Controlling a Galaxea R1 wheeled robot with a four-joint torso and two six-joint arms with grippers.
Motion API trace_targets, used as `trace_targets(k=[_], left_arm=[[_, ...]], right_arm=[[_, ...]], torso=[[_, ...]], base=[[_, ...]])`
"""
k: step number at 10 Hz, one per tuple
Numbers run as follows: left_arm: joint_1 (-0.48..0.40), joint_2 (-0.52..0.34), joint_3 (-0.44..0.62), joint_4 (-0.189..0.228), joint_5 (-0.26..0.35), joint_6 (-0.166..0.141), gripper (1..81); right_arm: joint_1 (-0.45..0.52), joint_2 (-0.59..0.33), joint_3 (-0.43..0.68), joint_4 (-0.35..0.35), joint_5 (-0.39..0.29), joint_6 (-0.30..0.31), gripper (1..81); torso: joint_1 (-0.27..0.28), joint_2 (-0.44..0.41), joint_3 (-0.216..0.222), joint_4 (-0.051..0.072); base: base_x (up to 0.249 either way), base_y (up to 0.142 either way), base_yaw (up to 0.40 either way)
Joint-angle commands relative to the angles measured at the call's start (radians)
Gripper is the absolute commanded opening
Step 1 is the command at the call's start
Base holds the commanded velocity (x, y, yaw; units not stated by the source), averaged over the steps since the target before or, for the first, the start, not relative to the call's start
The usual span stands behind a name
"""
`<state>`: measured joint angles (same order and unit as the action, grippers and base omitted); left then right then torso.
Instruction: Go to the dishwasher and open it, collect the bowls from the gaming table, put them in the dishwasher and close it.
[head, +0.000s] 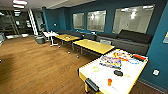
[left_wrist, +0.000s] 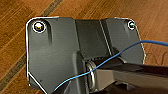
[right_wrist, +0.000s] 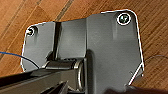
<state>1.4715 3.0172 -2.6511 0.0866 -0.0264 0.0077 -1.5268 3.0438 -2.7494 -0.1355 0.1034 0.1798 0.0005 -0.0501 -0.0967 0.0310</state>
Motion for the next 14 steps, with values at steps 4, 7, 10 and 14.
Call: trace_targets(k=[4, 7, 10, 14], left_arm=[[-0.052, -0.003, 0.006, 0.010, 0.051, 0.009, 81.1], [-0.052, -0.004, 0.005, 0.010, 0.051, 0.009, 81.1], [-0.053, -0.001, 0.006, 0.010, 0.051, 0.009, 81.1], [-0.052, -0.001, 0.005, 0.010, 0.051, 0.009, 81.1]], right_arm=[[0.039, 0.000, 0.001, -0.007, -0.050, -0.002, 81.1], [0.041, 0.000, 0.002, -0.006, -0.050, -0.002, 81.1], [0.043, 0.000, 0.001, -0.007, -0.050, -0.002, 81.1], [0.044, 0.000, 0.002, -0.007, -0.050, -0.002, 81.1]], torso=[[0.000, 0.000, 0.000, 0.000], [0.000, 0.000, 0.000, 0.000], [0.000, 0.000, 0.000, 0.000], [0.000, 0.000, 0.000, 0.000]], base=[[0.131, 0.066, 0.000], [0.123, 0.063, 0.000], [0.123, 0.041, 0.000], [0.117, 0.000, 0.000]])
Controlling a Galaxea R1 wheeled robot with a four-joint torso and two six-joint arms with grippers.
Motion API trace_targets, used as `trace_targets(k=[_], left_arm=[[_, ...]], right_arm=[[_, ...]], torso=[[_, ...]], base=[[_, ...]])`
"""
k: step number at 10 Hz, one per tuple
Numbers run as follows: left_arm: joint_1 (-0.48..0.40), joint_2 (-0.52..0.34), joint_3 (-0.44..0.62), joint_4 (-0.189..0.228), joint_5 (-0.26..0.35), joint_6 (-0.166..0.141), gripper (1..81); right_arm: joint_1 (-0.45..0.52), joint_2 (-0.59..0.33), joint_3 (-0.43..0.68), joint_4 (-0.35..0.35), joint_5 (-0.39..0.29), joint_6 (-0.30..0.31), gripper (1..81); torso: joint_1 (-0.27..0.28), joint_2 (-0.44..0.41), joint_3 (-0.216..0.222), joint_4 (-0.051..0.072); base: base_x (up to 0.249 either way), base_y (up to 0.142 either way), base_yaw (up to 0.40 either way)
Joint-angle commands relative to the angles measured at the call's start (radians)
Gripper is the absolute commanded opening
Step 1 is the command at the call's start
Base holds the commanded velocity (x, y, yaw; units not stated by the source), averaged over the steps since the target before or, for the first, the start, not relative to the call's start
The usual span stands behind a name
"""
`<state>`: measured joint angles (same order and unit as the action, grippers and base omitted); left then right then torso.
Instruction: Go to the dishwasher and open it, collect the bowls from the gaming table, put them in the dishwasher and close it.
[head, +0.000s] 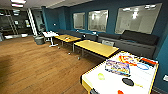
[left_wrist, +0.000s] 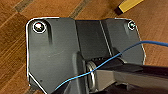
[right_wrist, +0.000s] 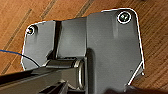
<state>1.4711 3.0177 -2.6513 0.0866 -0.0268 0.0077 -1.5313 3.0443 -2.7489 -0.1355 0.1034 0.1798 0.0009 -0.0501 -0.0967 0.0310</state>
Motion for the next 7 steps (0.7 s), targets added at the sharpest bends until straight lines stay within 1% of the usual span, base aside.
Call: trace_targets(k=[1, 3, 7], left_arm=[[-0.051, -0.002, 0.005, 0.010, 0.051, 0.009, 81.1], [-0.054, -0.002, 0.005, 0.010, 0.053, 0.009, 81.1], [-0.054, 0.000, 0.005, 0.010, 0.053, 0.009, 81.1]], right_arm=[[0.049, 0.000, 0.002, -0.007, -0.050, -0.002, 81.1], [0.049, 0.000, 0.002, -0.007, -0.050, -0.002, 81.1], [0.050, 0.001, 0.002, -0.007, -0.050, -0.002, 81.1]], torso=[[0.000, 0.000, 0.000, 0.000], [0.000, 0.000, 0.000, 0.000], [0.000, 0.000, 0.000, 0.000]], base=[[0.117, 0.000, 0.000], [0.088, 0.000, 0.000], [0.000, 0.000, 0.000]])
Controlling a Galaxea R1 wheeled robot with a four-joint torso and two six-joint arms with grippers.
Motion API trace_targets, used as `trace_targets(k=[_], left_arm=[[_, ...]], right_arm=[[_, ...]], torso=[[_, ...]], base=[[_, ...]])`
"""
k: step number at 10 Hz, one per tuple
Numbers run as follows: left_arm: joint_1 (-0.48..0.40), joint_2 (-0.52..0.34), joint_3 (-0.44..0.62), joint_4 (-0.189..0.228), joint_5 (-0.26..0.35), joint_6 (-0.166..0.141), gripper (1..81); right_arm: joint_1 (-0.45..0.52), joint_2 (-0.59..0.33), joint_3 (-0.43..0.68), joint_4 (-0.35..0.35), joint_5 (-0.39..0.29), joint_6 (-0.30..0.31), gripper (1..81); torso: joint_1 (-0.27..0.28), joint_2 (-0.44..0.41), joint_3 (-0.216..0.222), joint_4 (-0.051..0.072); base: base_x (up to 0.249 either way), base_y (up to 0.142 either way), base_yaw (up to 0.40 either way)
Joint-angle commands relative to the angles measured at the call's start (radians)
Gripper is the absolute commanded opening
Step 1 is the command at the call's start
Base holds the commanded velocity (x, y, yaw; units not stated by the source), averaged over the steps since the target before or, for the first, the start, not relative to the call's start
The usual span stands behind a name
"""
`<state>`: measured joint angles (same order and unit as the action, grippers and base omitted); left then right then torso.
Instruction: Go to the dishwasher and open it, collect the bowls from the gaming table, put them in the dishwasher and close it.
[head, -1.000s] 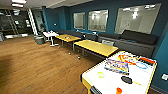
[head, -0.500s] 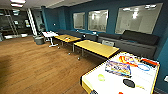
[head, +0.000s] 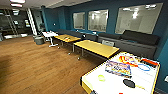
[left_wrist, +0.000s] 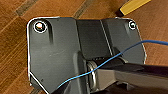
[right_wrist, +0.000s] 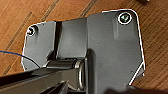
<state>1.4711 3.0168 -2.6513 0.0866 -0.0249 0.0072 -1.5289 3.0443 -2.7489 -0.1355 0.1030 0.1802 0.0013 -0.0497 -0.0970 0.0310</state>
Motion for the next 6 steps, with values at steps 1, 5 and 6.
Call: trace_targets(k=[1, 5, 6], left_arm=[[-0.054, 0.001, 0.005, 0.010, 0.051, 0.010, 81.1], [-0.054, -0.015, 0.039, 0.030, 0.051, 0.010, 81.1], [-0.054, -0.016, 0.039, 0.032, 0.053, 0.010, 81.1]], right_arm=[[0.048, 0.001, 0.002, -0.007, -0.049, -0.002, 81.1], [0.046, 0.001, 0.002, -0.007, -0.049, -0.002, 81.1], [0.046, 0.001, 0.002, -0.007, -0.049, -0.002, 81.1]], torso=[[0.000, 0.000, 0.000, 0.000], [0.000, 0.000, 0.000, 0.000], [0.000, 0.000, 0.000, 0.000]], base=[[0.000, 0.000, 0.000], [0.000, 0.000, -0.195], [0.000, 0.000, -0.338]])
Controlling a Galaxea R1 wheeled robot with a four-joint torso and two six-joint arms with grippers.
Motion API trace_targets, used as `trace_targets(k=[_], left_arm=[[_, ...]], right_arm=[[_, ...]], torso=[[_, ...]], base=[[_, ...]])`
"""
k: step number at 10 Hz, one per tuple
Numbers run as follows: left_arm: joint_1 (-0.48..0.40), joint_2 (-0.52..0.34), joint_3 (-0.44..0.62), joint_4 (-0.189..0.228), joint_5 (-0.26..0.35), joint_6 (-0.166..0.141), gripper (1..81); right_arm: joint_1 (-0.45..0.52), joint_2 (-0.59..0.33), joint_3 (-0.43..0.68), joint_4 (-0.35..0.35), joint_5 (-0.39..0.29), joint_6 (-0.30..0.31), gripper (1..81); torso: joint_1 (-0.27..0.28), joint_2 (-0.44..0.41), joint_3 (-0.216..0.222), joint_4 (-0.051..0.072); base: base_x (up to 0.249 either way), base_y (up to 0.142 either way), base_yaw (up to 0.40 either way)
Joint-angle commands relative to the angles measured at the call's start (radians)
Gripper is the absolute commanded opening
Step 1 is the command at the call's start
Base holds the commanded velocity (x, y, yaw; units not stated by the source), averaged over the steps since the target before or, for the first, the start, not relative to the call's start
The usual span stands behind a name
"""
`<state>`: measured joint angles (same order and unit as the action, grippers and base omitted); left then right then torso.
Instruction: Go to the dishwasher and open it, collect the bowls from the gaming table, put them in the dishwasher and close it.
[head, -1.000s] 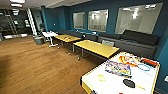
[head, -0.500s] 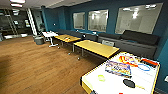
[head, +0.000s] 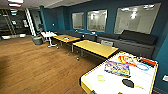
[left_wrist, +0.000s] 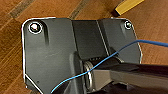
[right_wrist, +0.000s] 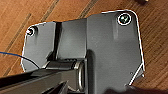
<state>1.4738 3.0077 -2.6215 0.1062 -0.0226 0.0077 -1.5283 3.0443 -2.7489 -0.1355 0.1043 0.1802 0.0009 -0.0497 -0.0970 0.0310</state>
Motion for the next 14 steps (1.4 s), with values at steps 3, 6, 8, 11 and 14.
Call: trace_targets(k=[3, 6, 8, 11, 14], left_arm=[[-0.057, -0.010, 0.009, 0.012, 0.052, 0.009, 81.1], [-0.057, -0.010, 0.009, 0.007, 0.052, 0.008, 81.1], [-0.057, -0.012, 0.009, 0.007, 0.052, 0.008, 81.1], [-0.057, -0.012, 0.009, 0.007, 0.052, 0.008, 81.1], [-0.057, -0.013, 0.009, 0.006, 0.052, 0.008, 81.1]], right_arm=[[0.044, 0.001, 0.002, -0.006, -0.049, -0.002, 81.1], [0.044, 0.001, 0.002, -0.006, -0.049, -0.002, 81.1], [0.046, 0.001, 0.002, -0.007, -0.049, -0.002, 81.1], [0.046, 0.001, 0.002, -0.007, -0.049, -0.002, 81.1], [0.049, 0.003, 0.002, -0.007, -0.051, -0.002, 81.1]], torso=[[0.001, 0.000, 0.000, 0.000], [0.000, 0.000, 0.000, 0.000], [0.000, 0.000, 0.000, 0.000], [0.000, 0.000, 0.000, 0.000], [0.000, 0.000, 0.000, 0.000]], base=[[0.000, 0.000, -0.342], [0.000, 0.000, -0.344], [0.000, 0.000, -0.347], [0.000, 0.000, -0.373], [0.000, 0.000, -0.384]])
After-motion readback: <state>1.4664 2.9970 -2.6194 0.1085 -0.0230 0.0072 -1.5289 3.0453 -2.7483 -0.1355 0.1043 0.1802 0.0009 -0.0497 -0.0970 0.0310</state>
